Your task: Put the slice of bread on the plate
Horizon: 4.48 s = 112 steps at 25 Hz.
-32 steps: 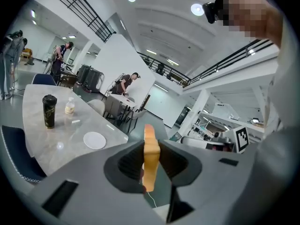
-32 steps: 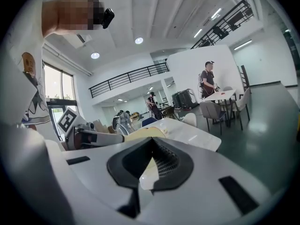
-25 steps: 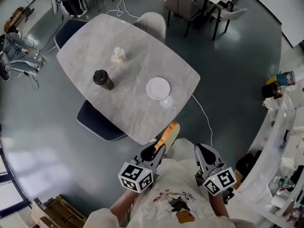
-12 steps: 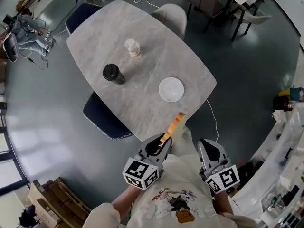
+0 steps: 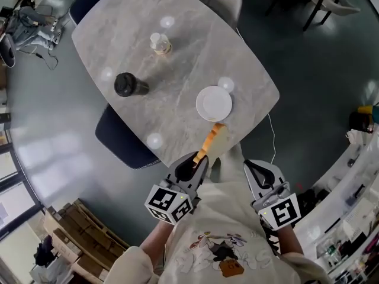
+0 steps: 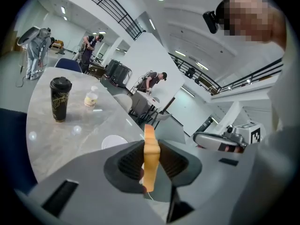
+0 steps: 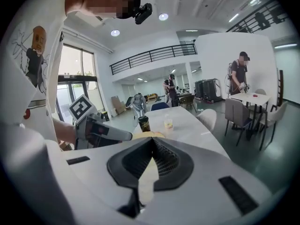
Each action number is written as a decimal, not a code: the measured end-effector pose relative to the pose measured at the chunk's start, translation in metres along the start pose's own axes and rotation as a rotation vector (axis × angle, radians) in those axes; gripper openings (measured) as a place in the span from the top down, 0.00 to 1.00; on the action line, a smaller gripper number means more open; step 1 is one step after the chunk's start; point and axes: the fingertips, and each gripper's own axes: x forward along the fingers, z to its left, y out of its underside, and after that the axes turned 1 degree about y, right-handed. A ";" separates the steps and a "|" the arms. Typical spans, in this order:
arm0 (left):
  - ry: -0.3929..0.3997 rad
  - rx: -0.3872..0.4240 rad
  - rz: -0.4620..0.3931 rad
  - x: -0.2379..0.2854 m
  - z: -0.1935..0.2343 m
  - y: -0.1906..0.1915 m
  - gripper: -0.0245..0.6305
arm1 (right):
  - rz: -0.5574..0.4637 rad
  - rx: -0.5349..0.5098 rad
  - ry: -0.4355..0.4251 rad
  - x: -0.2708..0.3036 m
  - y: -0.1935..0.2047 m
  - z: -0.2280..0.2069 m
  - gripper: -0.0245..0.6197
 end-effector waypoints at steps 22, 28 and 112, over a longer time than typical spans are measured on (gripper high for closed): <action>-0.015 -0.044 0.103 0.104 0.074 0.023 0.81 | 0.181 0.045 -0.175 0.115 0.089 -0.092 0.95; 0.018 -0.057 0.101 0.124 0.080 0.025 0.81 | 0.181 0.087 -0.197 0.128 0.110 -0.097 0.95; -0.027 0.178 -0.019 -0.065 0.086 0.014 0.72 | 0.190 -0.036 0.133 0.075 0.077 0.016 0.95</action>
